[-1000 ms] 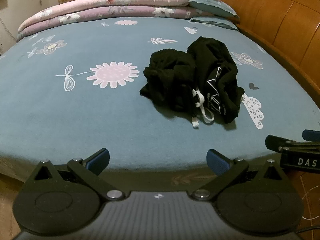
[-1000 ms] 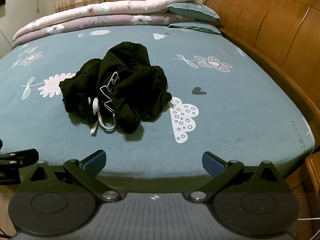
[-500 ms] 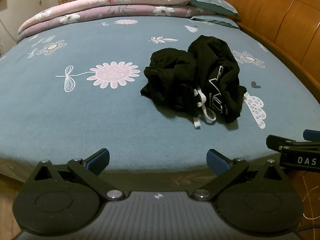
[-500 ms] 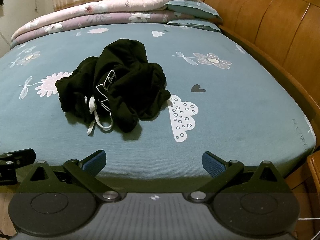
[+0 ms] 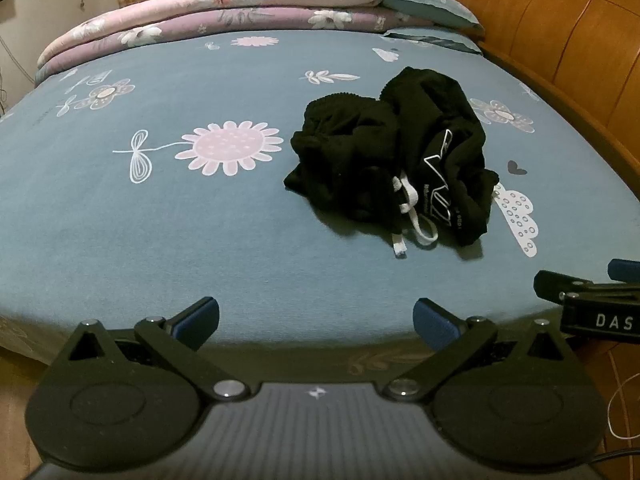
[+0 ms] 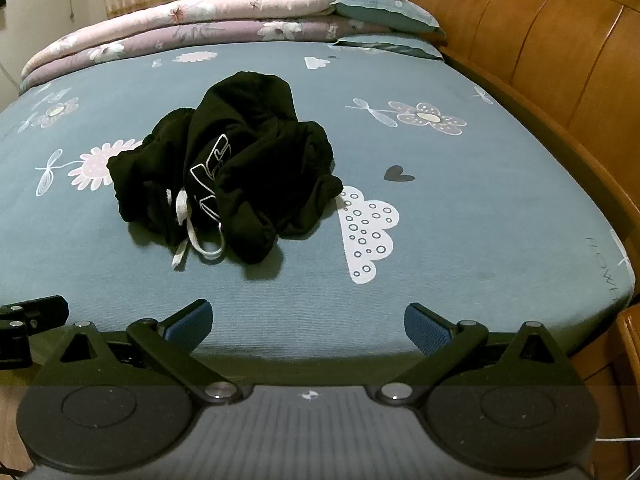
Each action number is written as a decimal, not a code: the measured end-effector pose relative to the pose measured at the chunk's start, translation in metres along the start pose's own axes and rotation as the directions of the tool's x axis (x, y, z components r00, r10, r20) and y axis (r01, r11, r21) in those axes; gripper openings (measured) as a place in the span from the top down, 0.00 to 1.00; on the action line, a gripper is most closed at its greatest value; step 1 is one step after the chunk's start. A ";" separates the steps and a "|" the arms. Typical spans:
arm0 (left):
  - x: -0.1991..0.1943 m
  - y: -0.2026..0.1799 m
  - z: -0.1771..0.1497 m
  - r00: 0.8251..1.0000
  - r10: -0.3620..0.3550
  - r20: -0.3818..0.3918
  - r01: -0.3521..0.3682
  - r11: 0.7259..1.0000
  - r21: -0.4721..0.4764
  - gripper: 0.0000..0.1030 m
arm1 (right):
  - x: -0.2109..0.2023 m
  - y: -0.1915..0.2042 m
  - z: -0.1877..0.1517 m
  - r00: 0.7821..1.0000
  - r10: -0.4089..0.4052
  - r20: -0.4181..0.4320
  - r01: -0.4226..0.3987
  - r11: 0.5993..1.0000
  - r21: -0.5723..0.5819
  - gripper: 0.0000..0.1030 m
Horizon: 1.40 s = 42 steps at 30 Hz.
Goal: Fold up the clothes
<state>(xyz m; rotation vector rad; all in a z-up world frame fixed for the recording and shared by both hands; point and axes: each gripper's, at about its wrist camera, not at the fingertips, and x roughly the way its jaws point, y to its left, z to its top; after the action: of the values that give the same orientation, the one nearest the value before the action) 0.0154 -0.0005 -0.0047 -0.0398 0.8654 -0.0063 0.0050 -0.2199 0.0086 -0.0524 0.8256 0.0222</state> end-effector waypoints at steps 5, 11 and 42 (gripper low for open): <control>0.001 0.000 0.001 1.000 0.003 -0.001 -0.003 1.000 0.004 0.01 | 0.002 0.001 0.001 1.000 0.001 -0.001 -0.001 1.000 -0.002 0.00; 0.001 0.001 0.002 1.000 0.013 -0.002 -0.013 1.000 0.003 0.01 | 0.004 0.002 0.002 1.000 0.005 -0.002 -0.005 1.000 -0.009 0.00; 0.059 -0.003 0.063 1.000 0.015 -0.022 -0.015 1.000 0.026 0.01 | 0.077 -0.004 0.057 0.998 0.031 -0.048 -0.034 0.998 -0.060 0.00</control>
<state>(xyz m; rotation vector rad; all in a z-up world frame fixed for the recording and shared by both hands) 0.1011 -0.0023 -0.0086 -0.0094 0.8882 -0.0036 0.0994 -0.2210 -0.0091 -0.0976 0.8728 0.0770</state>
